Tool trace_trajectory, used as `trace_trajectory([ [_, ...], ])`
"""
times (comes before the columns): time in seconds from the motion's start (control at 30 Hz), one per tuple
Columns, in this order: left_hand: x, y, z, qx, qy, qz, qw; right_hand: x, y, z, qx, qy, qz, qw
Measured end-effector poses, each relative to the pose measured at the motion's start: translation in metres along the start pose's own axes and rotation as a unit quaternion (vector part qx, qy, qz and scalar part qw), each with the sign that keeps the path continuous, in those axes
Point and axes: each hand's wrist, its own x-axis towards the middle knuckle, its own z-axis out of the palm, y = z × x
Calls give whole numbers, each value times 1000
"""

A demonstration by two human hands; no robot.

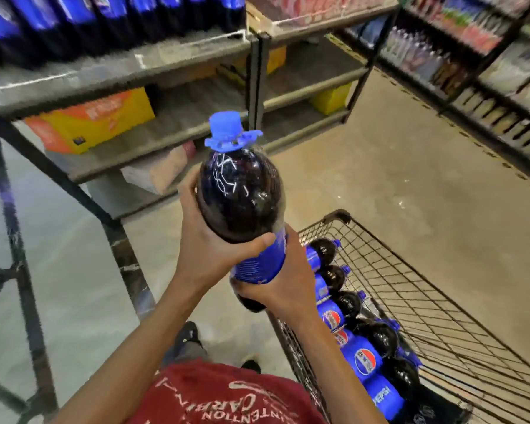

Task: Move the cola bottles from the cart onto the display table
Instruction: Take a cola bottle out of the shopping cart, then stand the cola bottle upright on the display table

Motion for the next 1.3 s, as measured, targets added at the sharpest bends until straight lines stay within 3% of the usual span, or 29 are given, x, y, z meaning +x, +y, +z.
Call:
trace_trajectory([
  [0.33, 39, -15, -127, 29, 76, 1, 997, 48, -68, 111, 3, -84, -86, 993],
  [0.7, 107, -52, -234, 53, 97, 15, 994, 112, -114, 221, 29, -119, -81, 989],
  [0.97, 180, -79, -253, 71, 81, 23, 994, 188, -125, 251, 48, -116, -72, 989],
  [1.3, 324, -117, -220, 77, 84, 14, 993, 343, -122, 252, 55, -99, -100, 989],
])
